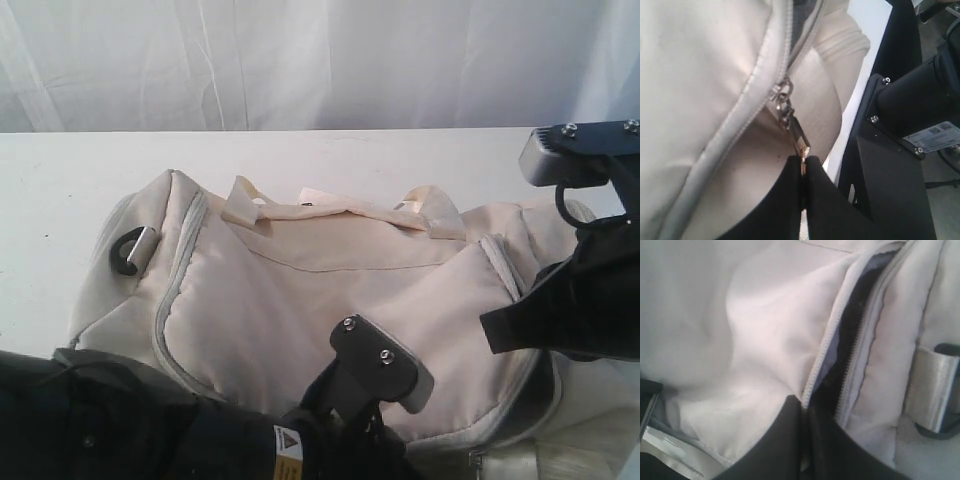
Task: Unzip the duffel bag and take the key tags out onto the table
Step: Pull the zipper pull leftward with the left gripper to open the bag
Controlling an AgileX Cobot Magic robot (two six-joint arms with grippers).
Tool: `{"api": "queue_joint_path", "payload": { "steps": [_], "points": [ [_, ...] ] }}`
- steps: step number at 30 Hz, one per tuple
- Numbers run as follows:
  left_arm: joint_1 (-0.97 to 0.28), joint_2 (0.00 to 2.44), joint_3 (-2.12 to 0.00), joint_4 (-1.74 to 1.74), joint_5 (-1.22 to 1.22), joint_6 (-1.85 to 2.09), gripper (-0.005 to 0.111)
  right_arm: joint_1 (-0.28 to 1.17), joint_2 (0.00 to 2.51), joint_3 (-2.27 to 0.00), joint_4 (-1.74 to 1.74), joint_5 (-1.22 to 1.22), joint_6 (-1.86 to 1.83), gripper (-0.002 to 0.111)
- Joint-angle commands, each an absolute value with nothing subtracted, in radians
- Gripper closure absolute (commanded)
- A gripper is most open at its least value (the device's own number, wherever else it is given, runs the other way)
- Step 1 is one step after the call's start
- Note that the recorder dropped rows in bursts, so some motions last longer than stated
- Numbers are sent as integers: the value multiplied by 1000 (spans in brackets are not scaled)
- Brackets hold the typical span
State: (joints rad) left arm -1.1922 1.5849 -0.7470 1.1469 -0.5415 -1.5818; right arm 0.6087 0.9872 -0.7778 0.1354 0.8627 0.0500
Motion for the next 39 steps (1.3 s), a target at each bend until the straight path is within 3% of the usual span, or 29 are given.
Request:
{"api": "queue_joint_path", "payload": {
  "steps": [1,7,29,39],
  "points": [
    [-1198,1533,-697,1159,-476,-1596,107,609,985,-778,100,808,49,108],
    [-1198,1397,-635,1128,-287,-1601,107,609,985,-778,94,797,49,108],
    [-1198,939,-398,972,-119,-1686,107,609,985,-778,60,777,49,108],
    [-1198,750,-361,961,128,-1727,107,607,985,-778,48,779,49,108]
  ]
}}
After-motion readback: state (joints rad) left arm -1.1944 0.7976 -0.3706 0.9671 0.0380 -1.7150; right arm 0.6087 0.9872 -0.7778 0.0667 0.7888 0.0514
